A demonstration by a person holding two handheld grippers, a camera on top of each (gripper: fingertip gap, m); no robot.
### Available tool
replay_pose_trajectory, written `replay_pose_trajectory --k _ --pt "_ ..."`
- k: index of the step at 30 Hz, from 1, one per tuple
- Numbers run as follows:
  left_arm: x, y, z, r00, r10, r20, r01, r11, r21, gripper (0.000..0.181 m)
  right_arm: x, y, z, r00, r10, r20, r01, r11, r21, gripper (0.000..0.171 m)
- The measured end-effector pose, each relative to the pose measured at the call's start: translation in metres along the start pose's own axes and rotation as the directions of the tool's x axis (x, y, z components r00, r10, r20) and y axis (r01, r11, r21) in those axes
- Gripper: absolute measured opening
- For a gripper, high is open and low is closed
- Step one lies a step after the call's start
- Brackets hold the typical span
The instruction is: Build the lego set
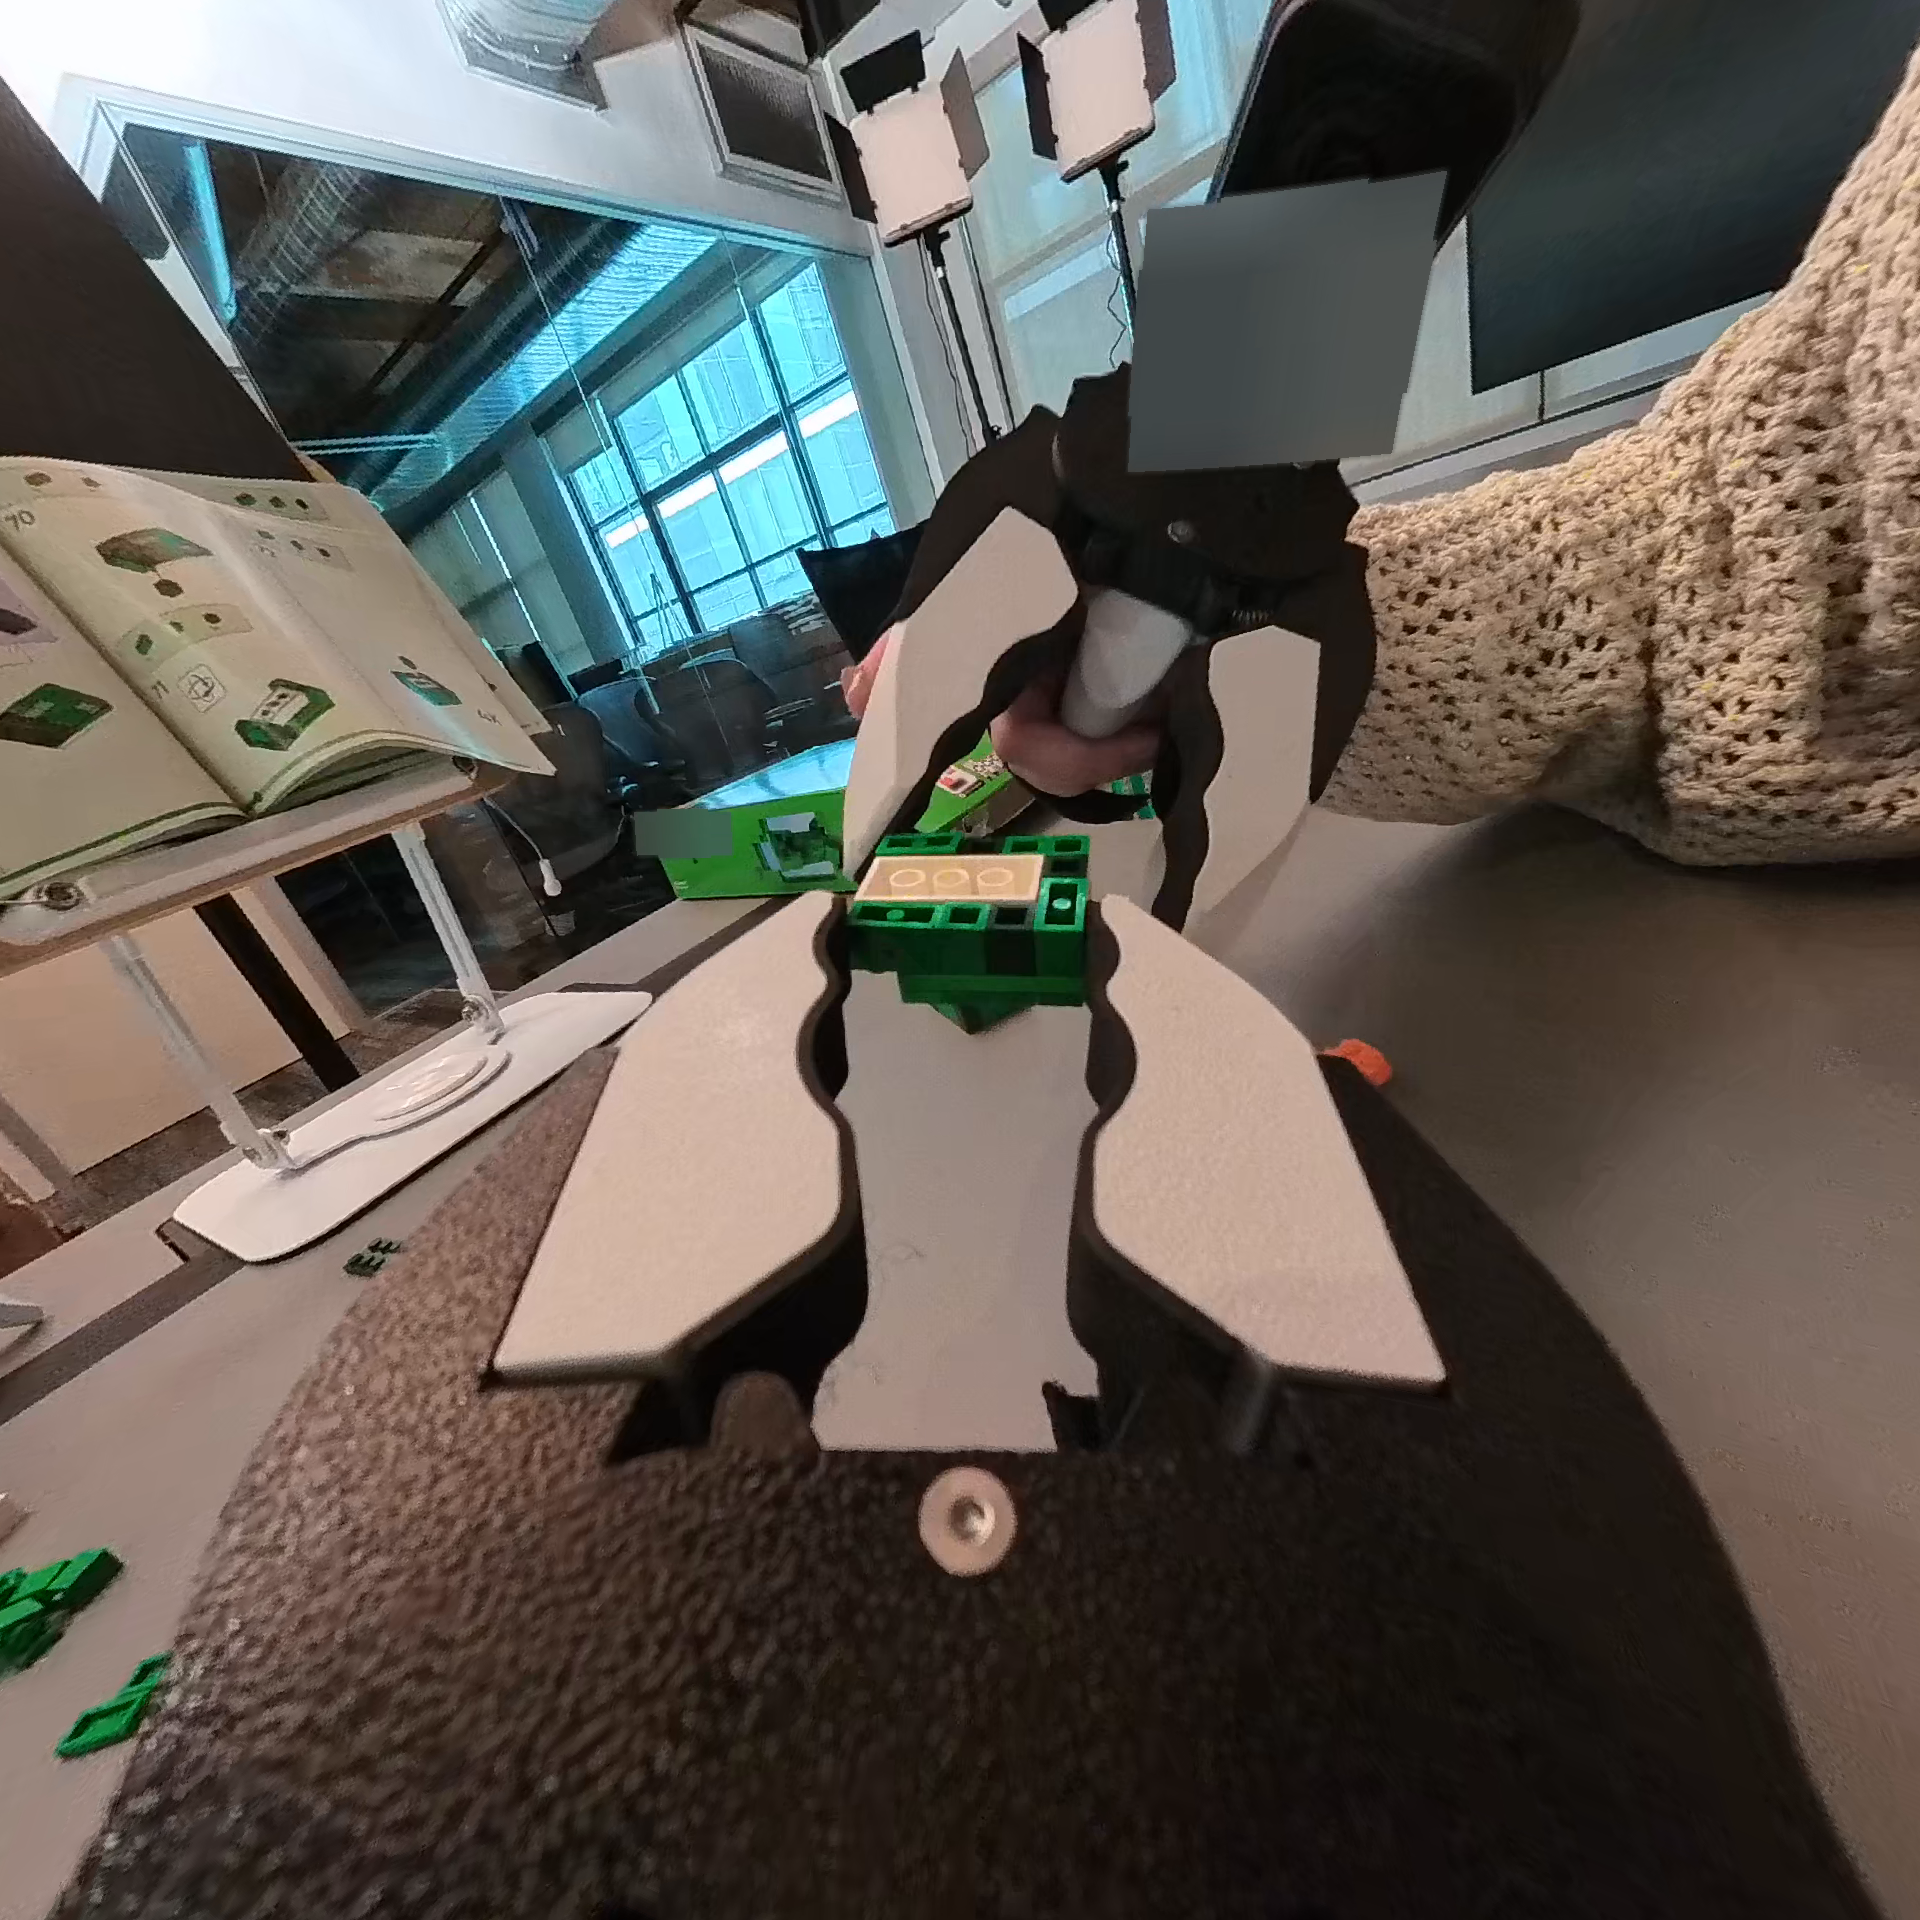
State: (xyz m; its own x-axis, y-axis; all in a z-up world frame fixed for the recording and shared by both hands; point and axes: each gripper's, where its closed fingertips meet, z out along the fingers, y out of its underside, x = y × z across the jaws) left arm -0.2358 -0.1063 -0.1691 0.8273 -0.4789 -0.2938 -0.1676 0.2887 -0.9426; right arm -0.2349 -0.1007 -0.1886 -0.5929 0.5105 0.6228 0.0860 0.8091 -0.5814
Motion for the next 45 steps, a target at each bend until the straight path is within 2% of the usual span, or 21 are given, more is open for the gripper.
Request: replay_pose_trajectory --k 22,24,26,28,31,33,37,42,45 --pt "-0.005 -0.001 -0.001 1.0 -0.006 0.019 0.006 1.0 0.009 0.044 0.004 0.0 0.001 0.998 -0.049 -0.037 0.049 0.999 -0.01 0.061" --pt "-0.014 0.0 -0.004 0.997 0.009 0.073 -0.008 1.0 -0.003 0.044 0.004 0.002 0.0 0.998 -0.044 -0.038 0.044 0.999 -0.018 0.061" --pt "-0.04 0.004 -0.012 0.971 0.052 0.234 -0.042 0.998 -0.048 0.044 0.006 0.007 -0.002 0.999 -0.02 -0.04 0.019 0.999 -0.033 0.061" --pt "-0.065 0.006 -0.023 0.92 0.087 0.381 -0.06 0.995 -0.084 0.043 0.012 0.017 -0.003 0.997 0.048 -0.064 -0.052 0.996 -0.071 0.061" --pt "-0.077 0.006 -0.031 0.89 0.07 0.451 -0.04 0.996 -0.075 0.043 0.026 0.046 -0.005 0.973 0.187 -0.135 -0.208 0.964 -0.163 0.055" --pt "-0.078 0.008 -0.031 0.883 0.091 0.46 -0.052 0.994 -0.097 0.043 0.032 0.072 -0.008 0.941 0.3 -0.16 -0.331 0.914 -0.234 0.052" --pt "-0.073 0.013 -0.025 0.891 0.133 0.433 -0.084 0.988 -0.131 0.043 0.035 0.114 -0.009 0.868 0.487 -0.098 -0.491 0.813 -0.311 0.049" --pt "-0.069 0.015 -0.022 0.903 0.131 0.41 -0.081 0.987 -0.138 0.044 0.044 0.171 -0.013 0.816 0.575 -0.065 -0.536 0.709 -0.458 0.038" --pt "-0.069 0.016 -0.021 0.907 0.119 0.403 -0.071 0.989 -0.133 0.044 0.045 0.193 -0.01 0.777 0.627 -0.057 -0.565 0.654 -0.504 0.035"
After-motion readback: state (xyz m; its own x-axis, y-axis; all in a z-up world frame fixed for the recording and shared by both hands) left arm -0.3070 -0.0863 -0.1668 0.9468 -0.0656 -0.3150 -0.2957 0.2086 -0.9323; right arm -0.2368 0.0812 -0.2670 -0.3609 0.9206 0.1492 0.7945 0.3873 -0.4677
